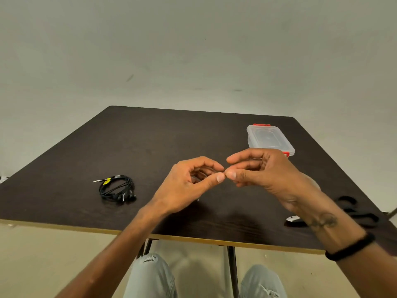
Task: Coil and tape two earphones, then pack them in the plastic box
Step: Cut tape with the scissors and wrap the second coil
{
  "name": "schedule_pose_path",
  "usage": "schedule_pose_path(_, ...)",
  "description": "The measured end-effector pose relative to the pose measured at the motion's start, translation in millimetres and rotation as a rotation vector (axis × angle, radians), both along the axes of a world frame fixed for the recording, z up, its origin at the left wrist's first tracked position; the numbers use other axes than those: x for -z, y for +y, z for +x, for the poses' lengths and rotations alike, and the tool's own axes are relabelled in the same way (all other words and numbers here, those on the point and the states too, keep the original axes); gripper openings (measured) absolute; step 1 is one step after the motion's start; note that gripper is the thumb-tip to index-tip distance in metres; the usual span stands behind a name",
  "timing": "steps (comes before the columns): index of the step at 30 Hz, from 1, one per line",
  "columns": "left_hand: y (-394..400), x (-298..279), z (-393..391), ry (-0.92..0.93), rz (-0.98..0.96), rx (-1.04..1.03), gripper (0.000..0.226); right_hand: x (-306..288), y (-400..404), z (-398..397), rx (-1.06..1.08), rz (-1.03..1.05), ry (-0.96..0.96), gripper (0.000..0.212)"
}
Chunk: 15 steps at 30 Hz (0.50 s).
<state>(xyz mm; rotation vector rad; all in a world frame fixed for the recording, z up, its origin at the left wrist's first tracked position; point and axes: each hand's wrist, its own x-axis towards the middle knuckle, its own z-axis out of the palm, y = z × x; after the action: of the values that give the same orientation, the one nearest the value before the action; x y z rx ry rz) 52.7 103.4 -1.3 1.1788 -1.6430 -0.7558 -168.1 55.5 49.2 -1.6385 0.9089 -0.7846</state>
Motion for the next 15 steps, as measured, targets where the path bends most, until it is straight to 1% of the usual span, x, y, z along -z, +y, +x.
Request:
schedule_pose_path(2,0.0,0.7,7.3,-0.016,0.011,0.016,0.019,-1.2,-1.5,4.3,-0.007,0.004,0.013,0.039)
schedule_pose_path(4,0.5,-0.4,14.5,-0.052,0.018,0.049,0.015,-0.6,-3.7,10.0,-0.039,-0.015,0.056,0.035)
schedule_pose_path(8,-3.0,-5.6,26.1,-0.106,0.045,0.076,0.014,3.1,-8.6,17.1,-0.079,-0.119,0.209,0.011)
schedule_pose_path(9,-5.2,-7.9,30.1,-0.115,0.046,0.072,0.015,3.4,-10.0,19.9,-0.075,-0.137,0.227,0.009)
schedule_pose_path(11,-10.4,-14.5,38.3,-0.105,0.039,0.063,0.019,3.5,-13.6,26.9,-0.060,-0.131,0.194,0.011)
schedule_pose_path(13,-16.8,-23.4,45.2,-0.076,0.014,0.034,0.024,3.1,-18.3,35.6,-0.047,-0.097,0.100,0.010)
schedule_pose_path(15,-25.0,-29.9,50.9,-0.045,0.002,0.006,0.019,3.0,-25.0,44.4,-0.032,-0.084,0.033,0.008)
